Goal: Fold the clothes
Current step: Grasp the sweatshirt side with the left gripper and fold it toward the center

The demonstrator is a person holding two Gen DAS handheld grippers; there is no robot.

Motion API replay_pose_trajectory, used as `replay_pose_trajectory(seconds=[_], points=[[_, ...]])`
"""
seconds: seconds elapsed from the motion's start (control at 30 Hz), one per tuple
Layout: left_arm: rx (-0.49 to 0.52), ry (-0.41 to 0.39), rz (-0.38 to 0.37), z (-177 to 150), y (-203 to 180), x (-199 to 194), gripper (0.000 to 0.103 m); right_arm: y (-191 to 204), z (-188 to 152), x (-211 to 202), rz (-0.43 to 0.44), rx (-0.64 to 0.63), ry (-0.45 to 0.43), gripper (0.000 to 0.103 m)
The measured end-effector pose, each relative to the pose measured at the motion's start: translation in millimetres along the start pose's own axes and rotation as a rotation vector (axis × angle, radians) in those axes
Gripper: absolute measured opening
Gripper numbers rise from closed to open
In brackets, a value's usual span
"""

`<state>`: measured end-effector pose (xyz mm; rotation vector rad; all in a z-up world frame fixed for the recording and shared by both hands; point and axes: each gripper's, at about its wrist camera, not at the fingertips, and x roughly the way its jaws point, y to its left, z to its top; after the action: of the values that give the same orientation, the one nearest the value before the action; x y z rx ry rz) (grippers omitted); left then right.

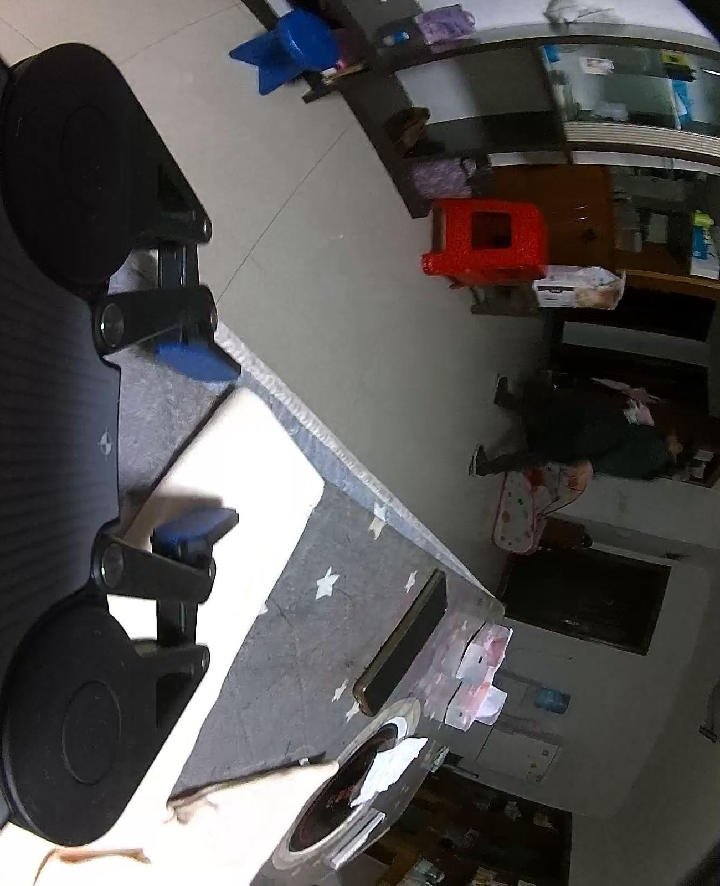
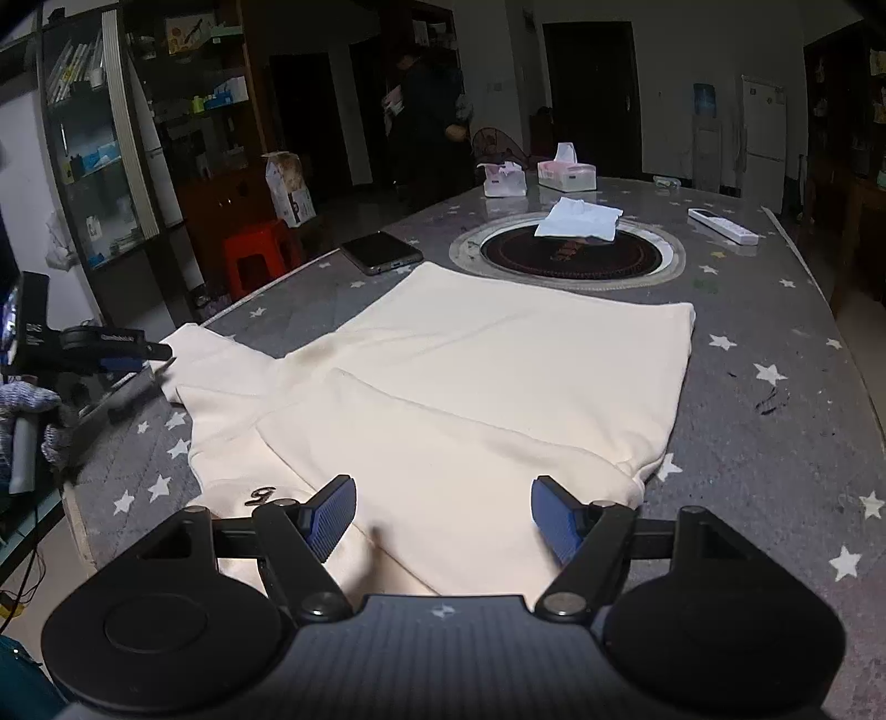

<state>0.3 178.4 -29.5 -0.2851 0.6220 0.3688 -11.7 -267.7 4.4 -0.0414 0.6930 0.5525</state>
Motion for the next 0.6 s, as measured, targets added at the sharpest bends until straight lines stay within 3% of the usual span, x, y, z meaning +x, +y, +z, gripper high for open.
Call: replay_pose_trajectory(seconds=[0.13, 0.37, 0.6], points=[[0.017, -0.027, -0.014, 2, -4, 1, 0.014, -2, 0, -5, -0.01, 0.014, -0.015, 0.072], [0.042, -0.114, -0.178, 23, -35, -27, 0.01, -6, -4, -13, -0.02, 0.05, -0.042, 0.072], [0.074, -0.174, -0.421, 45, -92, -65, 0.01, -11, -7, -21, -0.025, 0.073, -0.071, 0.072]])
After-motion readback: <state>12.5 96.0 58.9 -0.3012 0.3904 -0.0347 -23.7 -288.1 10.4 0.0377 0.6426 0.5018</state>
